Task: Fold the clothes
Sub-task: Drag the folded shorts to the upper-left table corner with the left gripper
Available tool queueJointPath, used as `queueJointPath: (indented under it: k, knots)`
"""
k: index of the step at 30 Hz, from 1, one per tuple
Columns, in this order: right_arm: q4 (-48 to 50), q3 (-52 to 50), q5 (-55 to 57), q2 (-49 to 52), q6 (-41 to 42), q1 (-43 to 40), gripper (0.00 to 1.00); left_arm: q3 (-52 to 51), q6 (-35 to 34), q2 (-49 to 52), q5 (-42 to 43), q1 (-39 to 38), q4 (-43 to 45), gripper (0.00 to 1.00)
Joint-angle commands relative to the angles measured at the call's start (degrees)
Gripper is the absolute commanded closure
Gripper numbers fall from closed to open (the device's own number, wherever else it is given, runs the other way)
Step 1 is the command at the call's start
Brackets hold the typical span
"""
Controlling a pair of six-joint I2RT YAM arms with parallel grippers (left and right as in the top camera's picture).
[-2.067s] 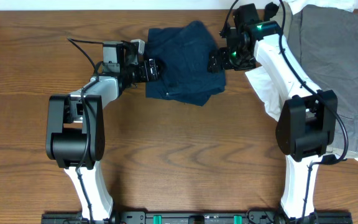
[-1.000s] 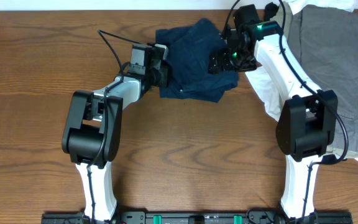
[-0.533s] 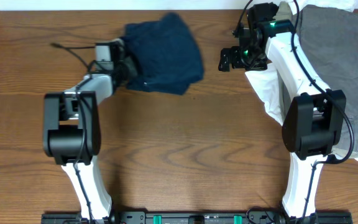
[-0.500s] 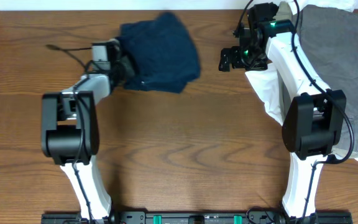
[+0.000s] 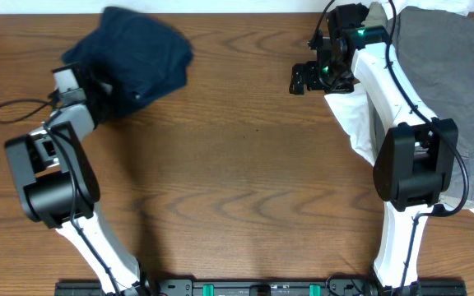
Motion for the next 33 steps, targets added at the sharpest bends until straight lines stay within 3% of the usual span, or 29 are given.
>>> queueJointPath:
  k: [1,11,21,27,30,31,33]
  knots:
    - [-0.07,1.22,-0.04,-0.44,0.90,0.26,0.01,-1.53,-10.47,2.80,-4.31,2.62,-3.52,0.94]
    - [0.13,1.22,-0.04,-0.44,1.09,0.26,0.01,-1.53,-29.14,2.80,-4.79,3.78,-12.37,0.94]
    - [0.26,1.20,-0.02,-0.44,1.09,0.26,0.01,-1.53,-38.05,2.80,-5.38,5.53,-13.92,0.94]
    - [0.79,1.20,-0.04,-0.44,1.09,0.26,0.01,-1.53,-39.04,2.80,-5.35,7.61,-14.60,0.94]
    - [1.27,1.20,-0.04,-0.44,1.09,0.26,0.01,-1.53,-35.19,2.80,-5.33,8.13,-14.47,0.94]
    - [1.46,1.20,-0.04,-0.44,1.09,0.31,0.01,-1.53,-31.65,2.80,-5.33,8.17,-13.64,0.89]
    - [1.68,1.20,-0.07,-0.44,1.09,0.33,0.01,-1.53,-21.90,2.80,-5.11,8.26,-10.78,0.57]
